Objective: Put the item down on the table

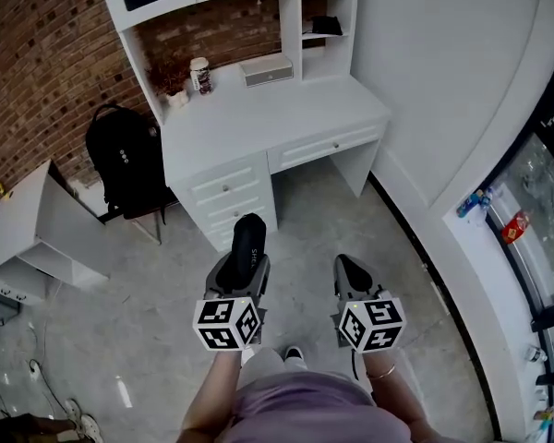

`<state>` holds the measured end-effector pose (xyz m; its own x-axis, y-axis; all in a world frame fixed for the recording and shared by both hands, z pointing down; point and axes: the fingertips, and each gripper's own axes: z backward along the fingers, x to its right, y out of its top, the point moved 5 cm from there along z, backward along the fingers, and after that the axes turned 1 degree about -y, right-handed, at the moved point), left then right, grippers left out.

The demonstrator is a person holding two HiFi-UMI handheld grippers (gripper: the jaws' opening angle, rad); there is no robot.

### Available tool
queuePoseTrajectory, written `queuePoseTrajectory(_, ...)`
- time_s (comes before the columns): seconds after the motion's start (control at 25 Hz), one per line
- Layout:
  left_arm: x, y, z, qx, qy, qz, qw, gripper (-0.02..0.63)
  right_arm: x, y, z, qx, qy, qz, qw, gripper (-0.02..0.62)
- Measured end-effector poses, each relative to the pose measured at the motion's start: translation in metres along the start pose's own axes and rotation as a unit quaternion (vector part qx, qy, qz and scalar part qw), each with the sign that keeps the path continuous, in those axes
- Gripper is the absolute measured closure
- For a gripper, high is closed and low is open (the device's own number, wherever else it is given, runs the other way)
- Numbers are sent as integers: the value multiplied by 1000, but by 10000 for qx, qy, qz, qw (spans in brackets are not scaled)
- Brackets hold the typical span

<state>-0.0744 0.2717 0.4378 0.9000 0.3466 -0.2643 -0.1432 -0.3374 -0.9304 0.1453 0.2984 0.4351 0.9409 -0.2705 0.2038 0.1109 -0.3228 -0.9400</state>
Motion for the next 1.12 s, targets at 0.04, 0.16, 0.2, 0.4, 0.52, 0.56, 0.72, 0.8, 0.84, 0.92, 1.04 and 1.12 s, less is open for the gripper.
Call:
queuePoseTrajectory(0.04, -1, 2, 0, 32, 16, -8, 10000, 339, 1, 2, -1, 49, -5, -13, 10000, 594)
queuePoseTrajectory(0.16, -3, 6, -1, 111, 65, -25, 9999, 339, 4, 8, -4, 154, -21, -91, 9998, 594)
queuePoseTrajectory(0.2, -5, 8, -1, 131, 77, -29, 9999, 339, 3, 9, -6, 167, -7, -96, 9998, 594)
queuePoseTrajectory(0.4, -21, 15, -8, 127, 172, -13, 9998, 339, 3, 11, -16, 221, 7, -190, 9996, 594)
queuePoseTrajectory(0.52, -30, 21, -16, 97, 202, -33, 9997, 339, 4, 14, -27, 198, -16, -259, 9995, 594)
queuePoseTrajectory(0.56, -33, 23, -21, 107, 204, -49, 9997, 339, 5, 17, -32, 207, -20, -246, 9995, 594)
queuePoseTrajectory(0.72, -45, 31, -49, 119, 163, -80, 9998, 339, 10, 26, -61, 263, -23, -225, 9994, 594)
queuePoseTrajectory(0.8, -56, 32, -65, 52, 170, -101, 9998, 339, 10, 30, -80, 254, -19, -221, 9994, 594)
queuePoseTrajectory(0.84, -61, 34, -74, 25, 173, -106, 9998, 339, 10, 33, -90, 245, -14, -228, 9994, 594)
queuePoseTrajectory(0.92, -72, 40, -94, 22, 155, -100, 9998, 339, 13, 40, -111, 252, -11, -239, 9994, 594)
queuePoseTrajectory(1.04, -93, 55, -127, 87, 105, -113, 9998, 339, 16, 55, -147, 359, -63, -251, 9990, 594)
queuePoseTrajectory(1.12, -108, 65, -147, 81, 75, -101, 9999, 339, 17, 62, -171, 395, -112, -298, 9987, 594)
